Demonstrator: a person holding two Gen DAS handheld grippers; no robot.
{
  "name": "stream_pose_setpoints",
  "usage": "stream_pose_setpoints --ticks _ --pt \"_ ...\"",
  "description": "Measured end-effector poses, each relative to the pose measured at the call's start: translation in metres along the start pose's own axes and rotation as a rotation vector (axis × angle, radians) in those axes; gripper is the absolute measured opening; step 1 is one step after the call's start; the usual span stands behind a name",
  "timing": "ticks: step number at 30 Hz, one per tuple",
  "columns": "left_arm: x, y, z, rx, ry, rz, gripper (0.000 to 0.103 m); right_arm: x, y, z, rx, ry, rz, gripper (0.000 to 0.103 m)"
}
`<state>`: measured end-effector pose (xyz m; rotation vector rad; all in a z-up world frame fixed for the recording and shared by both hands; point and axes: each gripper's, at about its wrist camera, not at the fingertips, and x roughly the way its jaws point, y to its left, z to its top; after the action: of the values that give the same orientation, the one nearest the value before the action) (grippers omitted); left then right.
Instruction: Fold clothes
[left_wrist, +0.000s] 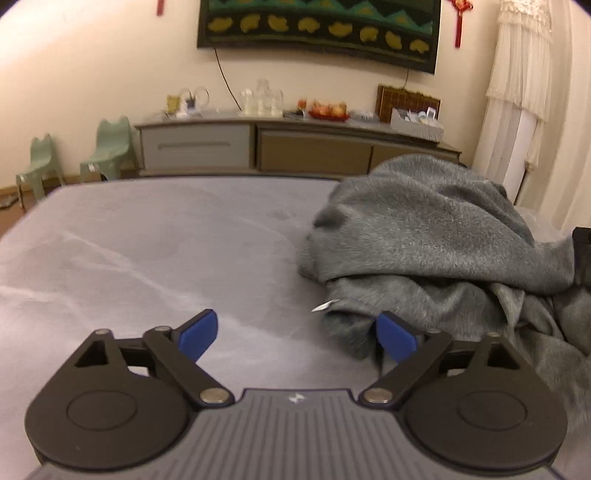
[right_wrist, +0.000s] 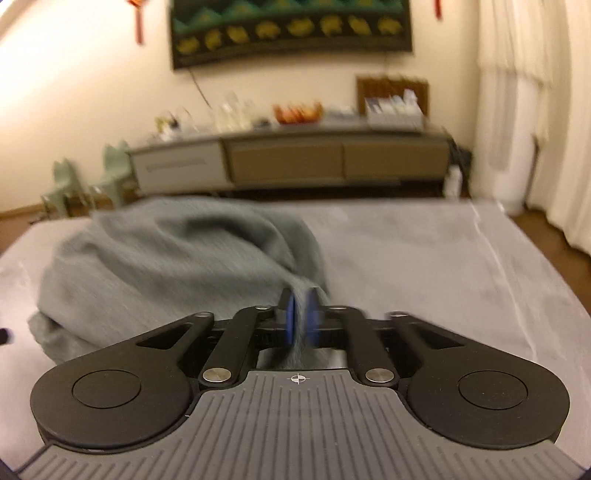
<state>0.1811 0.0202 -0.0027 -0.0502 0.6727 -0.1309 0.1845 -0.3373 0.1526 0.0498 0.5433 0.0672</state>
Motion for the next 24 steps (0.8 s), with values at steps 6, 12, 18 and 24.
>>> stream_pose_setpoints --ticks 6,12,18,24 --pt "0.014 -0.021 0.014 0.041 -0.002 0.012 0.026 0.01 0.078 -0.015 -0.377 -0.064 0.164 0.088" --pt "-0.034 -0.012 0.042 0.051 -0.085 0.07 0.017 0.054 0.099 -0.024 -0.624 0.015 0.119 0.0" --pt "-0.082 -0.003 0.071 0.061 -0.168 0.128 0.017 -0.031 0.003 0.075 -0.186 -0.24 0.011 0.001" --pt "-0.091 0.018 0.051 0.021 -0.122 0.2 0.018 0.022 -0.08 0.043 -0.07 0.032 -0.218 0.001"
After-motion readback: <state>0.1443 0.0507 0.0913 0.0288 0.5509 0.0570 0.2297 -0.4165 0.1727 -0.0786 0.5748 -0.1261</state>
